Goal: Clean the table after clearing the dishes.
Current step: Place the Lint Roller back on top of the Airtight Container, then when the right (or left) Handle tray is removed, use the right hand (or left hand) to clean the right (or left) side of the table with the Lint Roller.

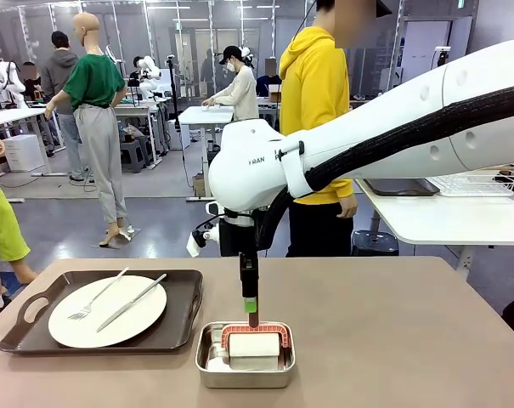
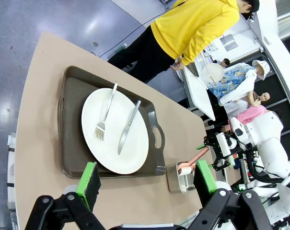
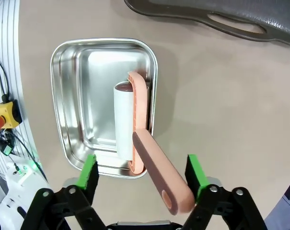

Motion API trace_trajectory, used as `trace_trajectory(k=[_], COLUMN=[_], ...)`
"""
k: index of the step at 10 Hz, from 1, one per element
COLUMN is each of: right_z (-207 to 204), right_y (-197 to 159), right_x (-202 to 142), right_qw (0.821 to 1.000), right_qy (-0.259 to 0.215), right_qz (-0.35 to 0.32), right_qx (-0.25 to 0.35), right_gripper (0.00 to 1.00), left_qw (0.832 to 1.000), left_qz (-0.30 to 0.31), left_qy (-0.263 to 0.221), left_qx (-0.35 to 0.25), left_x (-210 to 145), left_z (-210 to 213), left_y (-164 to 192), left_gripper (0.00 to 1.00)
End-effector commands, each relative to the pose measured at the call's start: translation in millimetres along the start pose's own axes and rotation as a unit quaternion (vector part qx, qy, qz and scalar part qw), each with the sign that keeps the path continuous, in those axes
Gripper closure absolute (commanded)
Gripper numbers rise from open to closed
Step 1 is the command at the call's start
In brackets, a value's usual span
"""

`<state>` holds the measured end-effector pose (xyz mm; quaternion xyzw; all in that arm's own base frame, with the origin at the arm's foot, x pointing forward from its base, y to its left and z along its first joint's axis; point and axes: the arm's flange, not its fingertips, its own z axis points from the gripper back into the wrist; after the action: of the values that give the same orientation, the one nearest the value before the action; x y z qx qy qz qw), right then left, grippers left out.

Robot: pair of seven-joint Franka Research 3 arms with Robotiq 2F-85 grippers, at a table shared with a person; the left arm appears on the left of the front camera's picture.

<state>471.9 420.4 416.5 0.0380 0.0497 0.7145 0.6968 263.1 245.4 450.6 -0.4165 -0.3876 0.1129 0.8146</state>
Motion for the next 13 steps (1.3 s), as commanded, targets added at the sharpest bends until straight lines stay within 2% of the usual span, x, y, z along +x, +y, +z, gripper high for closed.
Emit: trace_trajectory(k=[1, 2, 13], right_z=[-2.3, 0.0, 0.0], right_y=[-1.0, 0.0, 0.0], right_x=[0.0, 0.0, 0.0], right_qw=[1.0, 1.0, 1.0], right_qy=[0.018, 0.0, 0.0], right_qz=[0.007, 0.0, 0.0], right_qx=[-0.019, 0.0, 0.0], right_gripper=[0.0, 0.0, 0.0], left_qw=[1.0, 1.0, 1.0], left_qz=[-0.006, -0.006, -0.006], left_qy=[0.001, 0.001, 0.001], left_qx=[0.0, 0.0, 0.0], left_x=[0.1, 0.1, 0.1], left_z=[1.9, 1.9, 1.9], left_y=[1.6, 1.6, 1.6], left_gripper=[0.0, 0.0, 0.0])
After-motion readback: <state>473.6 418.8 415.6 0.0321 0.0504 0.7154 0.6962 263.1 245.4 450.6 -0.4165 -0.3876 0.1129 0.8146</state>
